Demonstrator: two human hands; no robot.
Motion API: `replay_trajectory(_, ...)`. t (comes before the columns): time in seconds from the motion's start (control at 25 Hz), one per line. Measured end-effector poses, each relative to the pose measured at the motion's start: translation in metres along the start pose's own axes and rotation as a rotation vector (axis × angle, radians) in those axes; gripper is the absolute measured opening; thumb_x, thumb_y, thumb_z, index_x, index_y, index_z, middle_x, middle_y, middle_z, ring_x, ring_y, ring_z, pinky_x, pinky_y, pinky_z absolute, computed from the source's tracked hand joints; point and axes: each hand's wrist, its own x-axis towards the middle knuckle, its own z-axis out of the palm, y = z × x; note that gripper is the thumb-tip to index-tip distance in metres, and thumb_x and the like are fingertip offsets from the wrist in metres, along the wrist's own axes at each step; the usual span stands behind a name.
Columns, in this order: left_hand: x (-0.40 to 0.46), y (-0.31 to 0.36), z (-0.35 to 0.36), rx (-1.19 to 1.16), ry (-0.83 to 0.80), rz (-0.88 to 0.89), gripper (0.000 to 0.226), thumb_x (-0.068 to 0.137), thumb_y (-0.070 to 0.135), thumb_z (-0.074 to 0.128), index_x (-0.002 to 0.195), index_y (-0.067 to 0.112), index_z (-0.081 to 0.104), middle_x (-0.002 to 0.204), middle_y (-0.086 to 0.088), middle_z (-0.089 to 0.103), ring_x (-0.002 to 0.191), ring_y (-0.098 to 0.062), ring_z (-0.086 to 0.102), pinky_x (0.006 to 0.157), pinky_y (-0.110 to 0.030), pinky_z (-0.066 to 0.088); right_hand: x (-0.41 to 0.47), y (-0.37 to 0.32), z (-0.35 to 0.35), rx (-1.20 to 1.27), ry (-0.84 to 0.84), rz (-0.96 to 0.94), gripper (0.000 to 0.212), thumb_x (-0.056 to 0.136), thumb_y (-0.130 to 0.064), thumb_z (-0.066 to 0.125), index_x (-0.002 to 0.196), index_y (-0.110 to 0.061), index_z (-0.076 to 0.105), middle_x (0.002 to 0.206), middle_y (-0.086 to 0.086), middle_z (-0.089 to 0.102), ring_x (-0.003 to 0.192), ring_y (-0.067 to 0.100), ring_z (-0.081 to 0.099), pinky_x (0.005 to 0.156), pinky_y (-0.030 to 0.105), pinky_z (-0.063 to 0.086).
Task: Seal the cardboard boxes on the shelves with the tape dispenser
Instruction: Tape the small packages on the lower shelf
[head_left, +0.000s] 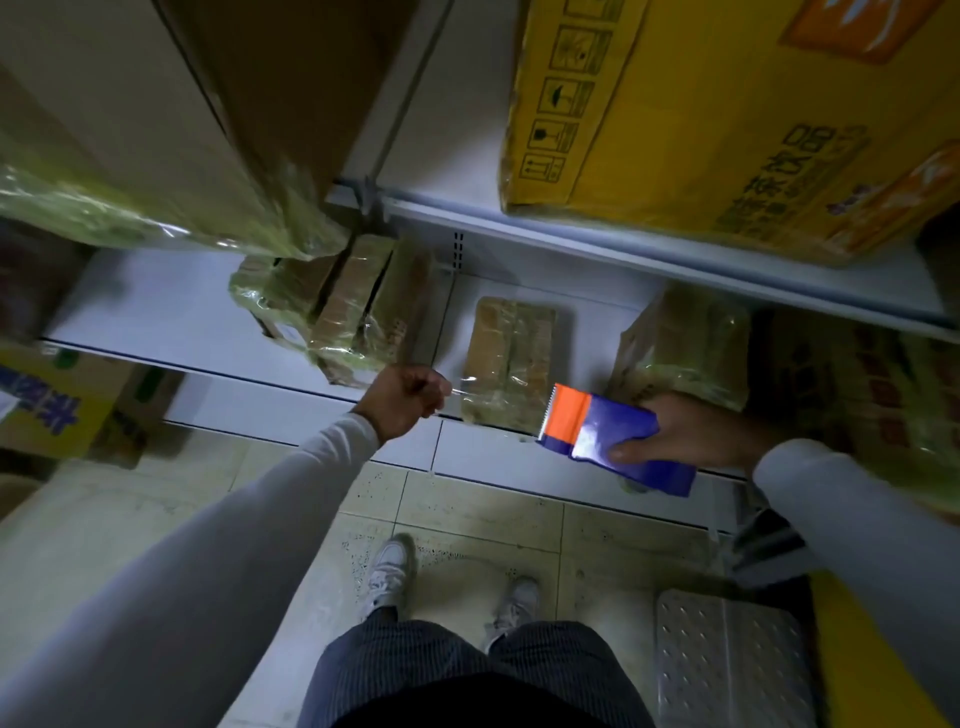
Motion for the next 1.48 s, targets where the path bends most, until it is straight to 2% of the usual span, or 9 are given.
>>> replay_trajectory(0.16,0.012,-0.006,0.003,0.039,0.026,-0.072,0.015,0.092,-0.009,0.049,0.092,-0.003,0.063,0.065,-0.007,0.056,0.044,0.001,0.052,0.049,-0.013,0.043,0.017,0.006,-0.002,0.007,-0.043,0.028,0.06,0.075,-0.05,0.079,0.092,0.005,0.064,0.091,0.031,0.066,0.085,0.046,0.062,0.073,0.045,0.047)
replay_trajectory(0.52,0.03,-0.033,0.012,0.263,0.097,-0.105,0.009,0.089,0.008,0.062,0.084,0.003,0.067,0.075,-0.018,0.066,0.064,-0.018,0.055,0.068,-0.026,0.045,0.043,0.009,0.001,-0.014,-0.093,0.094,0.057,0.074,-0.055,0.078,0.102,-0.006,0.069,0.098,0.017,0.073,0.089,0.032,0.068,0.089,0.049,0.053)
replay_trajectory(0.6,0.033,-0.033,0.019,0.248,0.101,-0.115,0.012,0.089,0.009,0.063,0.096,0.0,0.067,0.089,-0.023,0.069,0.073,-0.021,0.058,0.076,-0.031,0.051,0.046,0.009,0.002,-0.012,-0.101,0.103,0.056,0.074,-0.055,0.078,0.102,-0.007,0.07,0.099,0.015,0.073,0.09,0.03,0.068,0.091,0.049,0.053)
replay_trajectory(0.76,0.032,-0.031,0.024,0.484,0.111,-0.143,0.066,0.085,0.027,0.069,0.141,0.012,0.038,0.107,-0.01,0.065,0.102,-0.027,0.059,0.092,-0.034,0.045,0.047,0.011,0.004,0.009,-0.097,0.101,0.057,0.074,-0.057,0.076,0.105,-0.01,0.07,0.103,0.012,0.073,0.094,0.028,0.068,0.095,0.048,0.051)
replay_trajectory(0.88,0.023,-0.03,0.028,0.471,0.186,0.08,0.035,0.093,0.025,0.057,0.126,0.015,0.05,0.09,-0.007,0.069,0.087,-0.027,0.065,0.077,-0.03,0.049,0.047,0.011,0.006,0.022,-0.094,0.099,0.063,0.072,-0.06,0.076,0.107,-0.008,0.07,0.105,0.015,0.073,0.096,0.03,0.068,0.094,0.048,0.051)
replay_trajectory(0.96,0.015,-0.029,0.032,0.479,0.048,0.201,0.032,0.093,0.031,0.057,0.122,0.018,0.051,0.087,-0.003,0.068,0.079,-0.023,0.065,0.073,-0.031,0.051,0.048,0.011,0.007,0.031,-0.09,0.113,0.065,0.071,-0.061,0.076,0.105,-0.006,0.07,0.102,0.018,0.073,0.093,0.033,0.068,0.089,0.045,0.052)
replay_trajectory(1.24,0.023,-0.03,0.039,0.655,0.022,0.24,0.032,0.092,0.021,0.057,0.12,0.015,0.044,0.104,-0.013,0.065,0.086,-0.034,0.063,0.072,-0.034,0.047,0.048,0.009,0.015,0.072,-0.053,0.123,0.055,0.075,-0.057,0.076,0.091,-0.005,0.07,0.08,0.014,0.071,0.069,0.024,0.063,0.063,0.027,0.042)
replay_trajectory(1.36,0.021,-0.022,0.038,0.866,0.087,0.273,0.049,0.085,0.021,0.065,0.128,0.013,0.042,0.118,-0.014,0.057,0.097,-0.035,0.061,0.077,-0.038,0.05,0.048,0.005,0.02,0.094,-0.064,0.13,0.049,0.076,-0.054,0.076,0.089,-0.007,0.07,0.074,0.006,0.068,0.066,0.019,0.061,0.061,0.026,0.041)
replay_trajectory(1.48,0.023,-0.014,0.04,1.063,0.105,0.582,0.071,0.076,0.026,0.076,0.137,0.009,0.043,0.136,-0.02,0.047,0.117,-0.038,0.051,0.093,-0.045,0.046,0.049,0.002,0.029,0.153,-0.06,0.122,0.047,0.076,-0.051,0.077,0.095,-0.008,0.071,0.091,0.012,0.074,0.085,0.028,0.068,0.071,0.032,0.049)
